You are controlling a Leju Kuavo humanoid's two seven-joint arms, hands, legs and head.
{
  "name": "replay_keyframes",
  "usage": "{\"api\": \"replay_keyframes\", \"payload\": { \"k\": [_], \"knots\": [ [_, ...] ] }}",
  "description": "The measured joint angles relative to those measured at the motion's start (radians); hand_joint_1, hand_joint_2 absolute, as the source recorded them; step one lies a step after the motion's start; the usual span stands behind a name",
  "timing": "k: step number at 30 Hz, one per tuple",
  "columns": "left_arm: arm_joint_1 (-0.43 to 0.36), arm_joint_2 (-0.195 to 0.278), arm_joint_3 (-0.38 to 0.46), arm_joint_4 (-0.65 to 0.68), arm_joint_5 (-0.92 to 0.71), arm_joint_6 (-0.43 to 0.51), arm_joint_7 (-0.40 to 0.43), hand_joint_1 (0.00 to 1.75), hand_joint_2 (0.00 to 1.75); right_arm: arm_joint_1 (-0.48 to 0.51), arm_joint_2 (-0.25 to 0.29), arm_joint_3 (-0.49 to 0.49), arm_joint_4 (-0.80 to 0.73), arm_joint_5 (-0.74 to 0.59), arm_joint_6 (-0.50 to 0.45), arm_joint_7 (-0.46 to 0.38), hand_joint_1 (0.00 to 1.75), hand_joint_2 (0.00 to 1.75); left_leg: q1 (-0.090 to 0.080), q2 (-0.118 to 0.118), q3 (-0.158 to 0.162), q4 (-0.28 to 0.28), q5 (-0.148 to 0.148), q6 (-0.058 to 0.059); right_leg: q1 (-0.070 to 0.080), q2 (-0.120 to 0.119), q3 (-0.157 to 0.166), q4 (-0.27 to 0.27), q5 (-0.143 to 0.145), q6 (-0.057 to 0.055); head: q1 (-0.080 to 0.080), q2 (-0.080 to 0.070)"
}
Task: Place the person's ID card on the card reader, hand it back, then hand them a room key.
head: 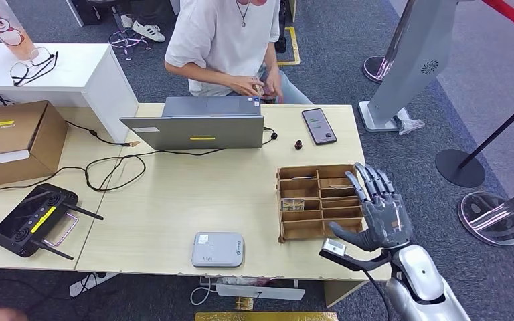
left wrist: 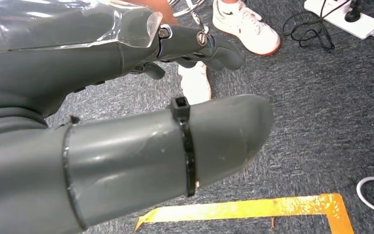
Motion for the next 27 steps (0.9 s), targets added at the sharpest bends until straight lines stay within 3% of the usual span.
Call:
{"api": "replay_keyframes", "payload": {
  "k": [27],
  "knots": [
    [-0.011,0.000,0.000,0.000,-0.021,-0.010,0.006,0.00,0.00,-0.027,0.000,0.004,0.033,0.065,0.071,0.066,0.00,1.75,0.000,0.000,0.000,0.000,0.000,0.000,0.000,0.000,0.000,0.000,0.000,0.000,0.000,0.000]
  ]
}}
